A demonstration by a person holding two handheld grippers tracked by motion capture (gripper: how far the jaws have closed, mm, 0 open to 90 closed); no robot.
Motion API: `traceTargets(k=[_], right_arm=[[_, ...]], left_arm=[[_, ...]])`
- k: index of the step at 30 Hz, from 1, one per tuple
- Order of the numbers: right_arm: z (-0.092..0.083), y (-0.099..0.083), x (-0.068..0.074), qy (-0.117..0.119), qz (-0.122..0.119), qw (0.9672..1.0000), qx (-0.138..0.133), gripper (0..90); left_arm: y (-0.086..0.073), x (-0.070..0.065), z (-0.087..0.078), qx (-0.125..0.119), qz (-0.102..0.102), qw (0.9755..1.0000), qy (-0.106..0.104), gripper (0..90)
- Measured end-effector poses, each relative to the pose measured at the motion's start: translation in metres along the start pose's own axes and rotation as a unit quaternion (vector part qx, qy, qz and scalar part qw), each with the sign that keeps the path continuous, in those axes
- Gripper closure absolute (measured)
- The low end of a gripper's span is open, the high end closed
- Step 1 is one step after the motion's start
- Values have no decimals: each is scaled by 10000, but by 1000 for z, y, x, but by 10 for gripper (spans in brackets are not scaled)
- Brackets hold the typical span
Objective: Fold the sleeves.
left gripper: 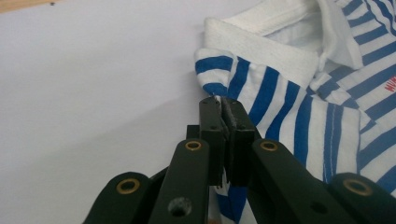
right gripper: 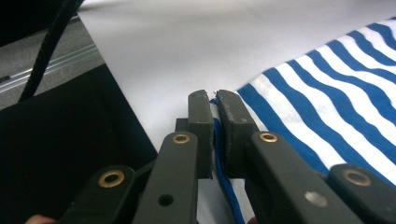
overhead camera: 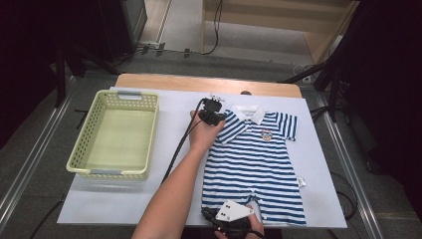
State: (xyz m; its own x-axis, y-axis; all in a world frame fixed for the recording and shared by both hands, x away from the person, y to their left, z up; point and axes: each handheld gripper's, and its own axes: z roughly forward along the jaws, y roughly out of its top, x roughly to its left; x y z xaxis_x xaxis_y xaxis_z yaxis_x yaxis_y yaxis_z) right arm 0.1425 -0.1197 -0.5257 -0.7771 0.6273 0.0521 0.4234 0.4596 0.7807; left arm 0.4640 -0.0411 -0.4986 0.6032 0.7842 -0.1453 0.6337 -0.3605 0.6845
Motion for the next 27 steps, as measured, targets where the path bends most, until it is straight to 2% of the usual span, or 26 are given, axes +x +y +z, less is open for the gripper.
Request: traceTargets(k=[5, 10, 14, 17, 18, 19, 21, 22, 23, 27], right_arm=[[8, 7, 5, 95, 48, 9999, -35, 828], [16, 21, 11, 169, 52, 9997, -161, 828], [26, 33, 18, 234, -1, 9994, -239, 829], [34, 40, 21, 282, -6, 9993, -250, 825], [35, 41, 22, 286, 39, 9992, -288, 801], [35, 42, 22, 288, 63, 9990, -341, 731], [33, 41, 22, 366, 135, 9982, -448, 544], [30, 41, 21, 333, 98, 9982, -491, 486], [27, 41, 20, 312, 102, 9980, -532, 426], [10, 39, 10, 281, 228, 9966, -737, 316]], left_arm=[[0, 12, -8, 19, 10, 10000, 84, 887], [-3, 25, -16, 18, -5, 9997, 259, 887], [-7, 42, -24, 20, -91, 9989, 458, 887], [-11, 53, -30, -18, -225, 9985, 508, 870], [-12, 54, -32, -62, -269, 9982, 531, 798], [-13, 55, -35, -119, -302, 9984, 458, 708], [-15, 53, -41, -276, -353, 9983, 370, 599], [-17, 51, -44, -349, -360, 9983, 290, 565], [-19, 47, -46, -439, -352, 9982, 212, 567], [-26, 28, -45, -445, 10, 9990, -64, 607]])
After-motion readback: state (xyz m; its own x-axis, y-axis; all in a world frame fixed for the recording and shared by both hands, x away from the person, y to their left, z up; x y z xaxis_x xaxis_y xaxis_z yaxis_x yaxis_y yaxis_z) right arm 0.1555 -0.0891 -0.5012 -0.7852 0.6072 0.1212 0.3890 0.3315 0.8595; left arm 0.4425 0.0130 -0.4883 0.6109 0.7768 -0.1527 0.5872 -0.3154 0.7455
